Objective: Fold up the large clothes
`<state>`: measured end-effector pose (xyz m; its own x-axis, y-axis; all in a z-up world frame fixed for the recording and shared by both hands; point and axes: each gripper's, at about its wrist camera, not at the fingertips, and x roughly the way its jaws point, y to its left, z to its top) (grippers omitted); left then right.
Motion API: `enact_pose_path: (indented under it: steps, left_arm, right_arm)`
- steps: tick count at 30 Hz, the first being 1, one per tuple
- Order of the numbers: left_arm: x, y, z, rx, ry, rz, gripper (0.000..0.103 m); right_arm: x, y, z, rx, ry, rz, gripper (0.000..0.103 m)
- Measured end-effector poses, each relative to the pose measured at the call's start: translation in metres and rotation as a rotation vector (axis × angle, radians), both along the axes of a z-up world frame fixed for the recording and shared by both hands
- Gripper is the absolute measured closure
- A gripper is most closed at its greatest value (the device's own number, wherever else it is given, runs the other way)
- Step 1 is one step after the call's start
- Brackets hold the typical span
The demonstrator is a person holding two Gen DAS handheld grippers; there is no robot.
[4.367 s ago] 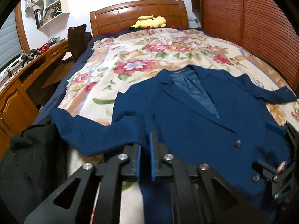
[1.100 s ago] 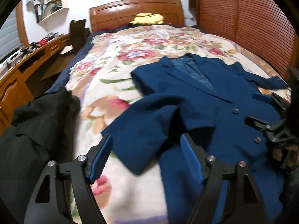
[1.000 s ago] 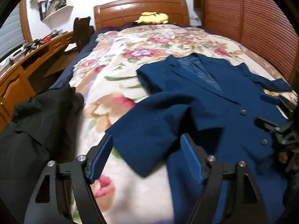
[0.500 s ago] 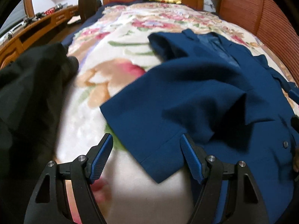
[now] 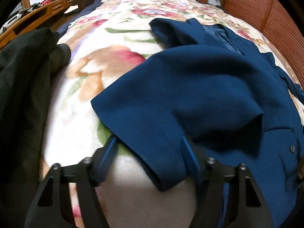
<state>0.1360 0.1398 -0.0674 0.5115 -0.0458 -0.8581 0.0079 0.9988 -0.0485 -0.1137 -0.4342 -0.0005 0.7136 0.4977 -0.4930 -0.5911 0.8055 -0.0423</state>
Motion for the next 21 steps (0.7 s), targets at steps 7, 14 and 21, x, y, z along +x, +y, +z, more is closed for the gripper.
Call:
enact_pose_path:
  steps: [7,14,21]
  left_arm:
    - [0.002,-0.013,0.009,-0.020,0.006,-0.034,0.096]
    - [-0.012,-0.059,0.071,0.073,-0.176,-0.093,0.097]
    - [-0.022,-0.116,0.135,0.066,-0.342,-0.195,0.097]
  right_arm:
    - [-0.001,-0.002,0.003,0.008,-0.005,0.011,0.000]
    - [-0.009,-0.013,0.007,-0.007,-0.047,-0.004,0.000]
    - [-0.011,-0.040,0.009,-0.033,-0.069,-0.054,0.002]
